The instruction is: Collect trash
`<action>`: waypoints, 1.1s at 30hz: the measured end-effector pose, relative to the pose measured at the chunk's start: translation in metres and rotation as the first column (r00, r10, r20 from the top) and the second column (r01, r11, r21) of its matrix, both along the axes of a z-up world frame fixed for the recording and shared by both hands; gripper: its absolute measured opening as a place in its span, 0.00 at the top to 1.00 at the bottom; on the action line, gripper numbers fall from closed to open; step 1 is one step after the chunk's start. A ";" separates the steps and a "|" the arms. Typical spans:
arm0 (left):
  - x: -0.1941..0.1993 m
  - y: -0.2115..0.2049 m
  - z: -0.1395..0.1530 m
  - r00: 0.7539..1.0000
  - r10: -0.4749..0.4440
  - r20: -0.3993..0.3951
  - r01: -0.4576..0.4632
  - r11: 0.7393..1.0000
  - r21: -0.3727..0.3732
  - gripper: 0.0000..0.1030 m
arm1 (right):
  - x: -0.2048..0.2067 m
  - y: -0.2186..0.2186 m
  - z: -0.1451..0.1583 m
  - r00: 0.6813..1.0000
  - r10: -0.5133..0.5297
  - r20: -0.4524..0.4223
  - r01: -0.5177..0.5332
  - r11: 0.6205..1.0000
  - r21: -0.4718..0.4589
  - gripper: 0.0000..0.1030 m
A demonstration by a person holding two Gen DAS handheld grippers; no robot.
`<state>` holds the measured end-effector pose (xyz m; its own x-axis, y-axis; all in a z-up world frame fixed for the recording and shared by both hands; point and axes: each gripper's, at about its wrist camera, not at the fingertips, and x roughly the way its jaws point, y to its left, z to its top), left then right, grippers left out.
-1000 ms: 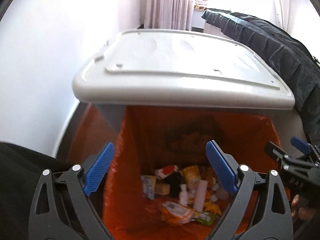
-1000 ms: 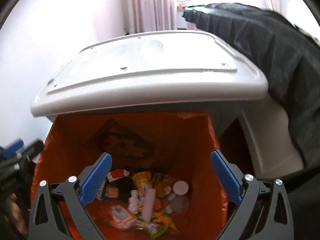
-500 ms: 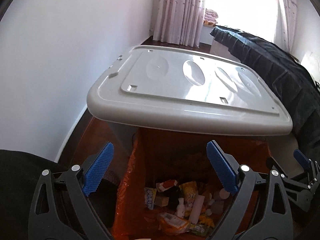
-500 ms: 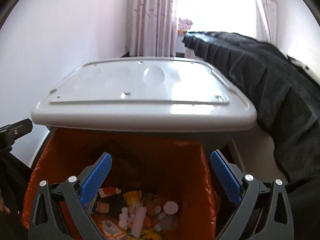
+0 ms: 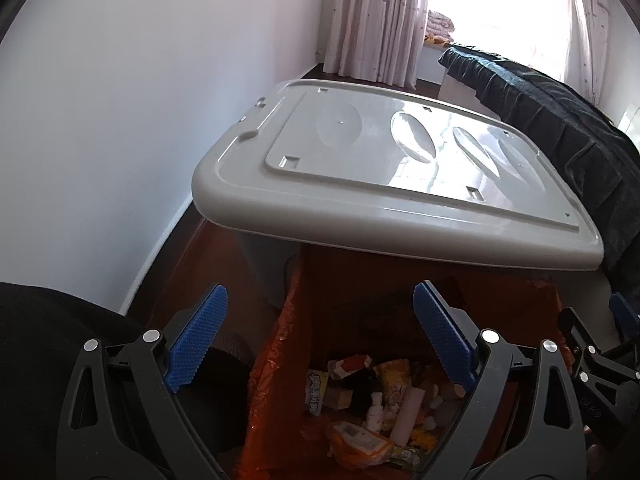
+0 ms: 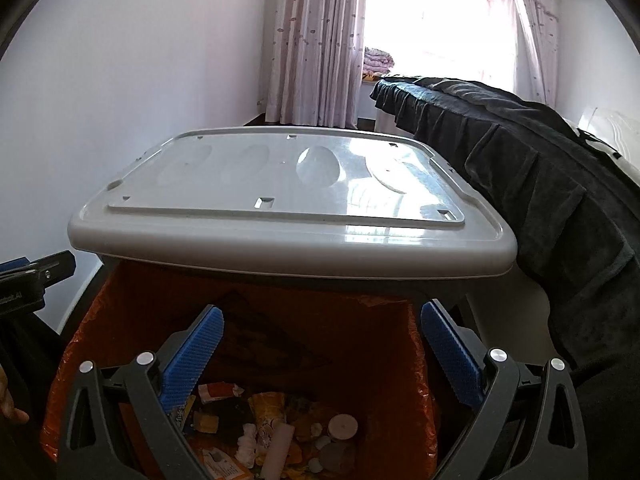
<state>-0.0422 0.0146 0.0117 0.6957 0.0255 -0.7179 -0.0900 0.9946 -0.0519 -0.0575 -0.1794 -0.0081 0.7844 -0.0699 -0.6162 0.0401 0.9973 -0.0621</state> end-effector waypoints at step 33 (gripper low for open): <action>0.025 -0.005 -0.040 0.960 0.073 -0.272 -0.020 0.981 0.192 0.08 | 0.007 -0.005 -0.012 0.998 -0.020 -0.067 0.022 0.999 0.023 0.05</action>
<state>-0.0168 0.0094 -0.0287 0.4653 0.2042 -0.8613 -0.1209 0.9786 0.1667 -0.0505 -0.1842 -0.0201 0.7399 -0.0709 -0.6690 0.0578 0.9975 -0.0417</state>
